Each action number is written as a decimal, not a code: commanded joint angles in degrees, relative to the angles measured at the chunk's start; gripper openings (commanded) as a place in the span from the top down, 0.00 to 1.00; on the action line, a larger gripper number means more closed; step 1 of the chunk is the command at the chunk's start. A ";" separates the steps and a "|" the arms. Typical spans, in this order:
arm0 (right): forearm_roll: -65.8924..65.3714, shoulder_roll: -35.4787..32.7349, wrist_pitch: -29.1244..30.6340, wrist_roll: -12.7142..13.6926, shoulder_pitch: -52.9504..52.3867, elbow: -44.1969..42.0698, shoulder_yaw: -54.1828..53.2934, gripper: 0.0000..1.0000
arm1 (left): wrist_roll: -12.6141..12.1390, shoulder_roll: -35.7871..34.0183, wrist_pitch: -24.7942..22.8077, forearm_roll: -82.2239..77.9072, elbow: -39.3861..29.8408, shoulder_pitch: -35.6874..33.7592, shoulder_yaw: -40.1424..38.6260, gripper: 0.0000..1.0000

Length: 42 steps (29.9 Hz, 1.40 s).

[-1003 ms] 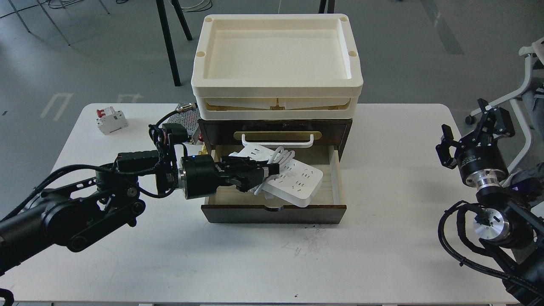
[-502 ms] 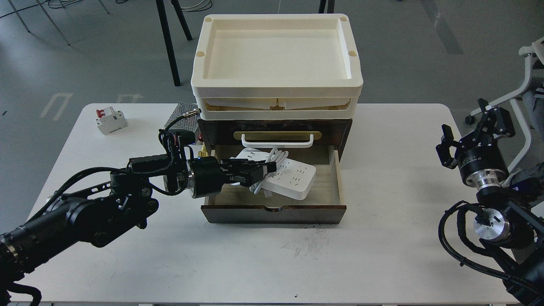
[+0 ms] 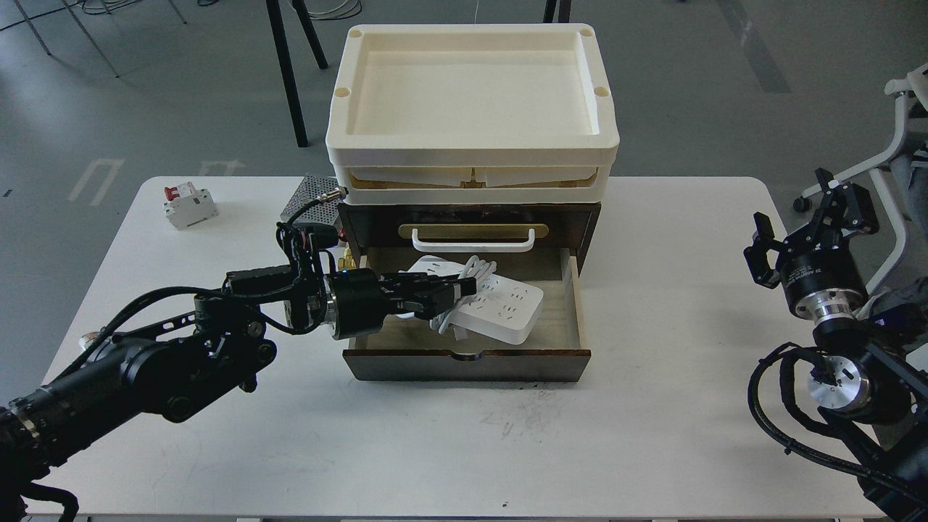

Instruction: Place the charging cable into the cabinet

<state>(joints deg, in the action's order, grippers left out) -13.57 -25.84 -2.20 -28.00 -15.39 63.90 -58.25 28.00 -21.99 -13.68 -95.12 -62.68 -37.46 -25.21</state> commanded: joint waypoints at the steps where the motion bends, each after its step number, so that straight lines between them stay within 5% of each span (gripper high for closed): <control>1: -0.05 0.00 0.00 0.00 -0.08 -0.01 0.07 0.03 | 0.00 0.02 -0.03 0.11 0.02 0.02 -0.10 0.62; 16: -0.06 0.00 0.00 0.00 0.01 0.00 0.07 0.03 | 0.00 -5.60 0.06 15.99 -4.46 0.11 -2.38 0.22; 30: -0.05 0.00 0.00 0.00 0.01 -0.09 0.07 0.03 | 0.00 -11.93 4.72 37.80 -4.55 6.96 -3.17 0.13; 42: -0.06 0.09 0.00 0.00 0.01 0.00 0.07 0.02 | 0.00 -12.29 5.07 49.32 -3.15 19.44 -21.18 0.13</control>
<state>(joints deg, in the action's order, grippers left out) -13.59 -25.79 -2.20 -28.00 -15.39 63.81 -58.18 28.00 -34.61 -8.78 -48.14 -66.82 -20.28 -42.14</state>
